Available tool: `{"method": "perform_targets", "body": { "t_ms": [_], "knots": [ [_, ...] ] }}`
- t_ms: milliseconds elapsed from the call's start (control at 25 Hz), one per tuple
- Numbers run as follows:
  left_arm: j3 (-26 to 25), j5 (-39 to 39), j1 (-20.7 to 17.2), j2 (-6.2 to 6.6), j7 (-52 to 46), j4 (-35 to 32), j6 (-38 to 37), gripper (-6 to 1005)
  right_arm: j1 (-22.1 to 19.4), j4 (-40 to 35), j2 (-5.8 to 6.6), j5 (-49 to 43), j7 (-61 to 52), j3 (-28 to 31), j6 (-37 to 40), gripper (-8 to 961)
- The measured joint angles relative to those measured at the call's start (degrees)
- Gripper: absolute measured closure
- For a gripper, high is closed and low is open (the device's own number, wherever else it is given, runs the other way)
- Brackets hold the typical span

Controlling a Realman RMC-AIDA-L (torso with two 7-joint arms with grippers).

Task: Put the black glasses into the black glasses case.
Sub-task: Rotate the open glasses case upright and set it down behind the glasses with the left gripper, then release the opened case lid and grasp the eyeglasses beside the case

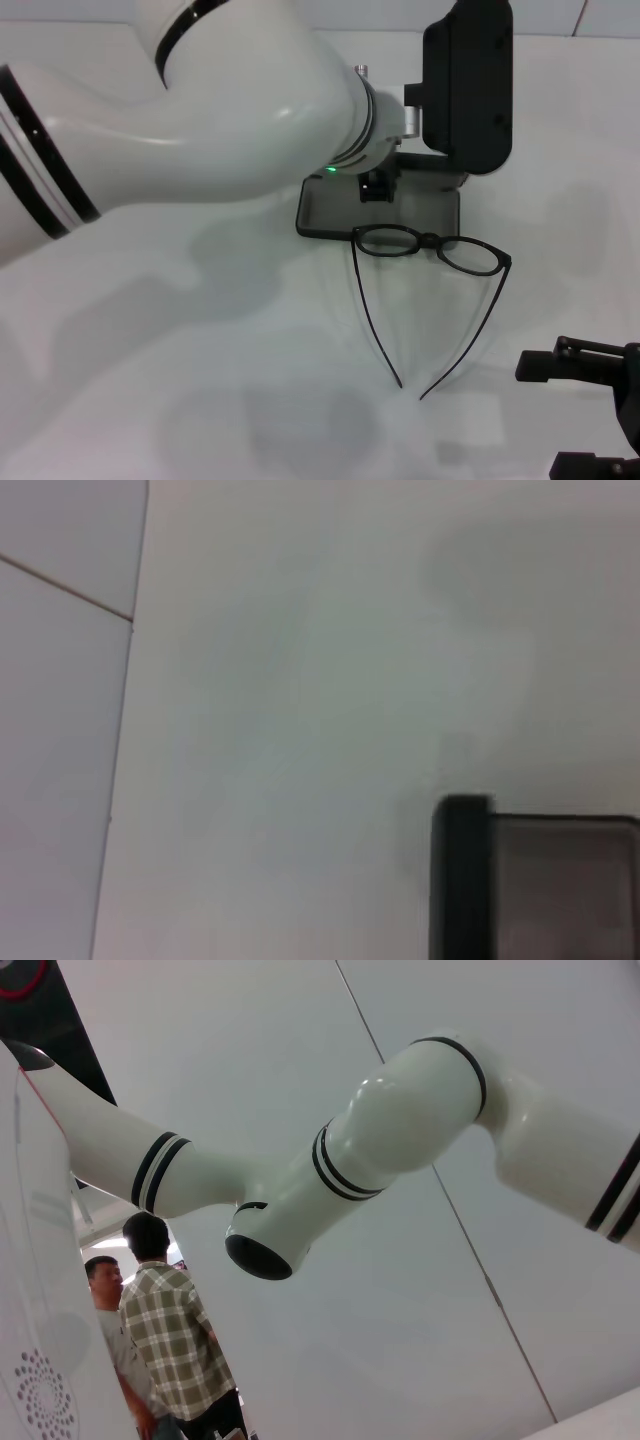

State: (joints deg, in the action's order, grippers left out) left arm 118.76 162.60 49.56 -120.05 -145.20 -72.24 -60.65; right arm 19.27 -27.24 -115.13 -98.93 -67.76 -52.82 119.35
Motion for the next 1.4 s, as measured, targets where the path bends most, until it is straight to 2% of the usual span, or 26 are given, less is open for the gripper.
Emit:
{"method": "perform_targets", "body": {
  "t_ms": [280, 520, 600, 720, 800, 1000, 1040, 1200, 1240, 1400],
  "knots": [
    [0.05, 0.00, -0.22, -0.08, 0.00, -0.08, 0.84, 715, -0.19, -0.03, 0.05, -0.02, 0.00, 0.00, 0.00, 113],
    [-0.28, -0.02, -0.93, 0.02, 0.00, -4.23, -1.57, 695, -0.21, -0.09, 0.31, -0.19, -0.01, 0.65, -0.03, 112],
    [-0.82, -0.07, -2.10, 0.10, 0.27, -7.64, -3.64, 687, -0.01, -0.17, 0.56, -0.45, -0.21, 1.27, -0.22, 112],
    [-1.76, -0.11, -5.22, 0.15, 0.95, -14.31, -6.00, 675, 0.11, -0.71, 1.69, -0.47, -1.43, 1.58, -0.64, 112],
    [-2.80, -0.23, -8.74, 0.14, 2.16, -19.98, -6.55, 668, -0.10, -2.00, 2.26, -0.25, -2.52, 2.25, -0.69, 112],
    [-8.19, -2.74, -17.95, 0.03, 4.96, -31.81, -4.80, 667, -2.36, -12.61, 2.48, -1.26, -10.62, 6.17, -1.40, 113],
    [-9.46, -4.38, -19.48, 0.06, 5.57, -33.61, -4.24, 668, -3.08, -15.82, 2.30, -1.41, -12.91, 6.80, -1.75, 113],
    [-20.43, -23.58, -27.08, 0.19, 15.57, -37.33, -2.07, 671, -5.26, -27.31, 1.61, -2.46, -21.24, 8.16, -3.92, 113],
    [-24.58, -32.44, -29.26, 0.24, 20.80, -37.08, -2.31, 672, -5.44, -29.65, 1.55, -2.60, -23.01, 8.20, -4.47, 113],
    [-36.82, -54.30, -33.20, 0.33, 32.57, -32.75, -8.05, 674, -5.54, -38.51, 1.36, -3.48, -30.64, 7.51, -5.74, 112]
  ]
}}
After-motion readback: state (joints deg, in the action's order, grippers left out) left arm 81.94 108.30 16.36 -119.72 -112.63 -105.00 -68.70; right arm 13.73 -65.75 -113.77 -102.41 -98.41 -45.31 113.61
